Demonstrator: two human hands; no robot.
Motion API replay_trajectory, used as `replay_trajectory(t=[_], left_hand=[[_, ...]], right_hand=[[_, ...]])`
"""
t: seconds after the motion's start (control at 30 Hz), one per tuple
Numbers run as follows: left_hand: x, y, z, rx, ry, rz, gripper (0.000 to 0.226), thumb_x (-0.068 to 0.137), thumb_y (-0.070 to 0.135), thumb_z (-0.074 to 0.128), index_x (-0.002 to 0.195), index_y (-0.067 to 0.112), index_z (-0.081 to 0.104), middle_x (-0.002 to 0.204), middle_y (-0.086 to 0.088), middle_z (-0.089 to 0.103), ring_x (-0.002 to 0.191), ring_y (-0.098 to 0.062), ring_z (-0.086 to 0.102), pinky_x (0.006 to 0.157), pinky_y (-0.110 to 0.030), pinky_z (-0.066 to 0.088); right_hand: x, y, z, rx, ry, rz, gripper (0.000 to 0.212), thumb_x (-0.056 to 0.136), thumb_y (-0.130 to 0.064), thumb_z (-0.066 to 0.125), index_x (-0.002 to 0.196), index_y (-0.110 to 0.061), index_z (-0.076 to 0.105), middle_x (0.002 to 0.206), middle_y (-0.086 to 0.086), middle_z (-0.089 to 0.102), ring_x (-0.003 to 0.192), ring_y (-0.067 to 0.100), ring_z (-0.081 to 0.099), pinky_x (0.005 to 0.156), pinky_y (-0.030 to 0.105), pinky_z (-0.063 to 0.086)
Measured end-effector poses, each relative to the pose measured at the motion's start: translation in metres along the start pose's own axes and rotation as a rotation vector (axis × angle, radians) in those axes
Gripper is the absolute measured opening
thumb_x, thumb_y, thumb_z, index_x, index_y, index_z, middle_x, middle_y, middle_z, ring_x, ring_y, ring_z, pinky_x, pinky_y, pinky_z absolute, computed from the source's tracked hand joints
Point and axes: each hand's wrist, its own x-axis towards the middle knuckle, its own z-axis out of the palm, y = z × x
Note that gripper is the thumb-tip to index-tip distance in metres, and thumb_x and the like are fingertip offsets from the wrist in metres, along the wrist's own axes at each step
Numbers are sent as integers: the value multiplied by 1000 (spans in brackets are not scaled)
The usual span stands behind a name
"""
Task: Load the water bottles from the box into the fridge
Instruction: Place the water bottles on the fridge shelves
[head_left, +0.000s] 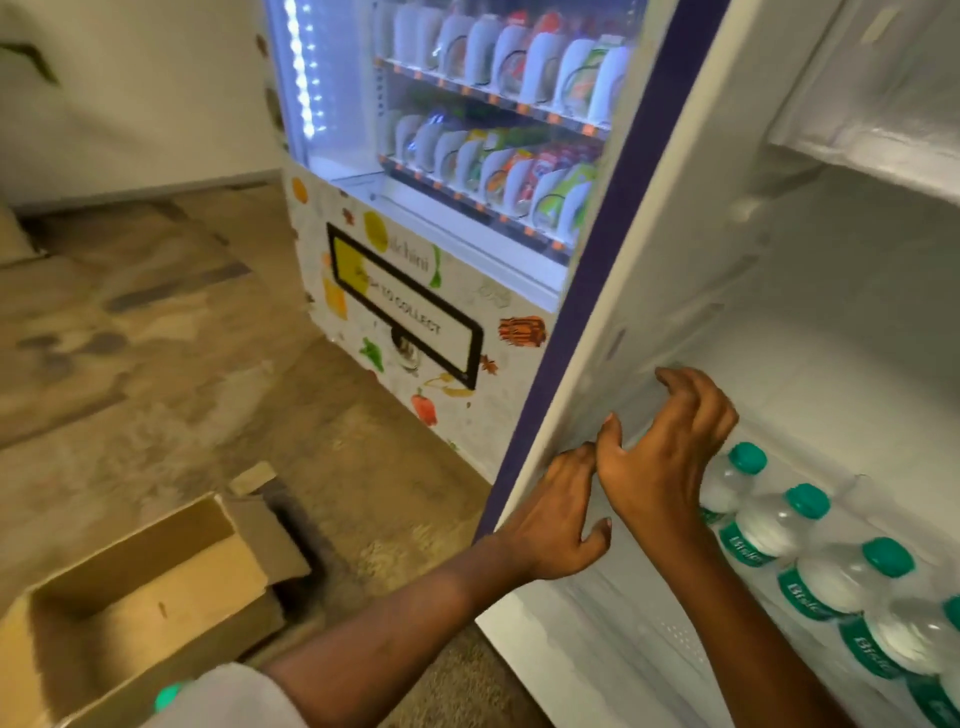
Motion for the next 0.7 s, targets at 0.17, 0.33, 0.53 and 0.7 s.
replay_trajectory(t=[0.17,0.33,0.53,0.7], left_hand=[[-77,-14,-27,48,88,-22,73,84,22,56,145,6,20,138,-24,42,131,-35,41,110,-44,33],[-160,-52,-73,194,131,-123,65,84,26,55,138,2,29,135,-17,41,129,-32,36,114,-28,18],[-255,-113,-117,409,-25,-500,65,84,32,53,137,-2,38,141,-22,43,131,-36,39,107,-45,36],[-325,-149,-142,418,-157,-787,69,73,24,45,138,2,38,136,-18,45,124,-34,42,106,-40,36]], right_hand=[[-57,-37,19,168,174,-294,62,68,-18,70,120,-4,40,126,16,36,116,40,39,97,55,38],[-120,-97,55,248,-33,-309,53,68,-18,62,116,-4,42,127,17,37,118,40,38,102,51,31],[-191,-144,122,183,-523,-262,57,67,-23,67,117,-7,43,126,14,38,116,33,37,95,50,38],[-256,-168,173,70,-919,-366,51,71,-23,64,117,-8,49,123,14,45,117,33,36,96,48,40]])
